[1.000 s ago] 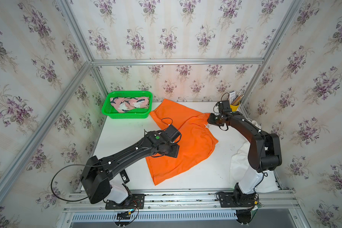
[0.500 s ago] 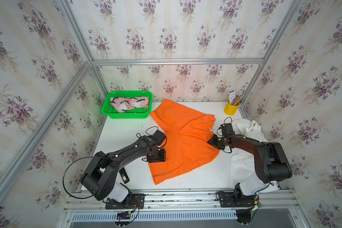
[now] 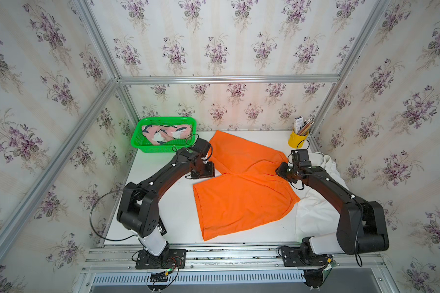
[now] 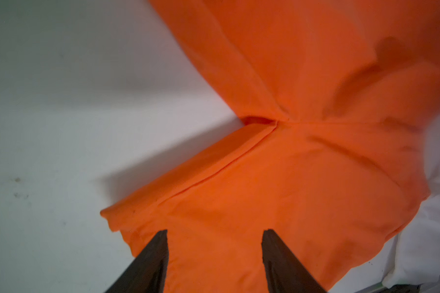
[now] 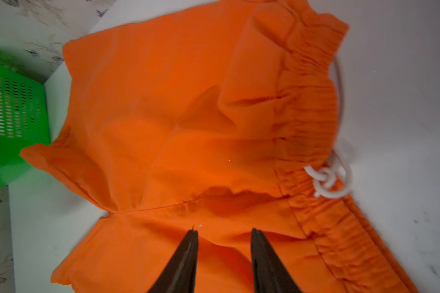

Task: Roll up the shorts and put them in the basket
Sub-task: Flatten out the shorts at the center of the board.

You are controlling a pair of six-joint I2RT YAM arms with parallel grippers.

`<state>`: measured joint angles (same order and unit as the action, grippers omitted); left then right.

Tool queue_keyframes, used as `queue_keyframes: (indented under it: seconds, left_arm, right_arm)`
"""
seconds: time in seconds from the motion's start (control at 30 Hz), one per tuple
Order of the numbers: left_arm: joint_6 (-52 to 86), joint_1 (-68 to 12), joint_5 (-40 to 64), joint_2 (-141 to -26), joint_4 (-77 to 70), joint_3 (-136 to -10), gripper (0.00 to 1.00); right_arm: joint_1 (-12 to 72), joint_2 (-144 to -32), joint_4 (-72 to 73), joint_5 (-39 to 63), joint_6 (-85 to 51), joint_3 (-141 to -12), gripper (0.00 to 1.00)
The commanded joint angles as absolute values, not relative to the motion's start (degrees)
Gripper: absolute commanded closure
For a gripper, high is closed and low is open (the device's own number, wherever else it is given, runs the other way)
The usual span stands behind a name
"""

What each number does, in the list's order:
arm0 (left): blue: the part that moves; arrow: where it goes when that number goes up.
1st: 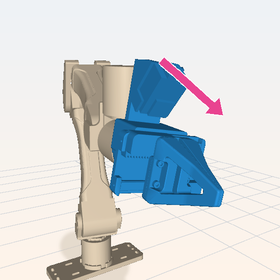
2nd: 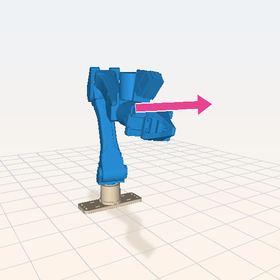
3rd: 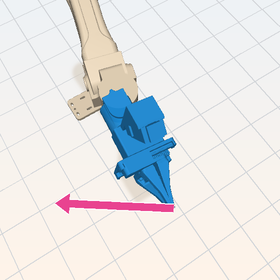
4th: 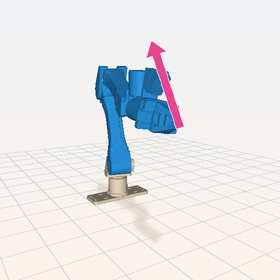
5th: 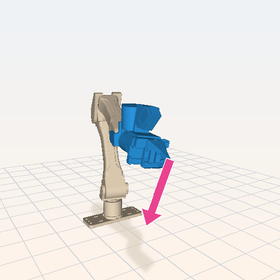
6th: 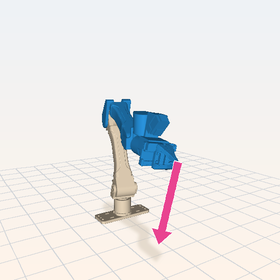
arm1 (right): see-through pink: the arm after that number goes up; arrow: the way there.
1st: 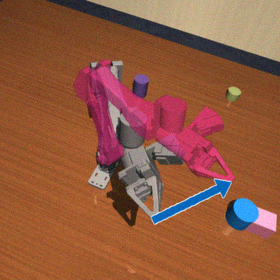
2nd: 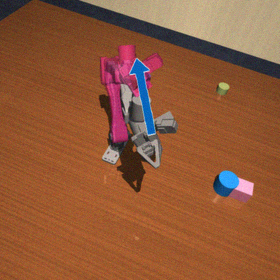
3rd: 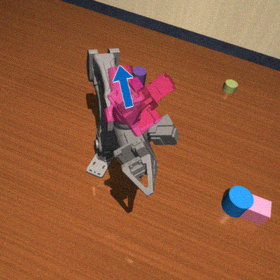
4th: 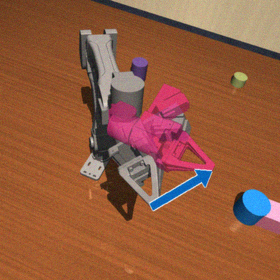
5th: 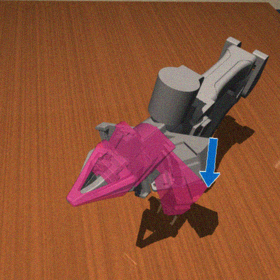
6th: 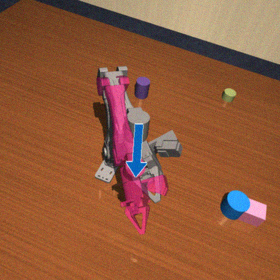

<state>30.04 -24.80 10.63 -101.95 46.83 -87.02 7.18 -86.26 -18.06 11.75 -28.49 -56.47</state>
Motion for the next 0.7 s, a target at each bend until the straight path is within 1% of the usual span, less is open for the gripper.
queue_keyframes:
  seconds: [0.0,0.07,0.13,0.23,0.3,0.37,0.43,0.5,0.57,0.63,0.67]
  left_arm:
    - [27.6,-24.3,8.9,-109.3,48.0,-97.5,0.37]
    - [27.2,-23.4,7.8,-115.2,48.4,-104.7,0.38]
    - [27.3,-22.7,7.6,-119.6,45.7,-109.2,0.38]
    - [27.6,-21.4,8.0,-127.1,43.8,-115.9,0.39]
    - [28.1,-20.1,8.4,-131.6,45.1,-120.2,0.39]
    - [29.3,-18.4,9.3,-135.0,47.6,-121.8,0.39]
    - [30.1,-16.9,11.1,-135.6,49.7,-119.6,0.4]
    - [30.8,-16.0,11.6,-132.5,48.2,-111.4,0.4]
    - [32.1,-15.0,12.2,-127.9,43.0,-100.5,0.39]
    - [33.0,-14.2,13.2,-126.0,39.8,-94.7,0.39]
    - [33.1,-13.9,13.7,-126.4,39.6,-93.8,0.39]
  right_arm:
    - [7.2,-91.1,-15.0,16.6,-24.3,-60.7,0.61]
    - [7.2,-94.7,-14.9,17.9,-23.6,-63.5,0.63]
    - [7.2,-97.4,-14.9,19.3,-23.1,-65.2,0.64]
    - [7.1,-100.3,-15.5,17.7,-23.1,-66.3,0.65]
    - [7.1,-101.5,-16.8,16.4,-22.9,-66.6,0.66]
    - [7.1,-101.8,-17.0,15.9,-22.9,-65.9,0.66]
    - [7.1,-102.1,-17.1,14.9,-23.0,-65.2,0.66]
    - [7.1,-102.6,-16.8,14.0,-22.9,-64.4,0.65]
    - [7.1,-103.5,-15.0,14.8,-23.1,-63.1,0.65]
    - [7.1,-104.9,-12.6,16.8,-23.4,-62.2,0.65]
    - [7.1,-105.8,-11.4,17.7,-23.8,-61.9,0.65]
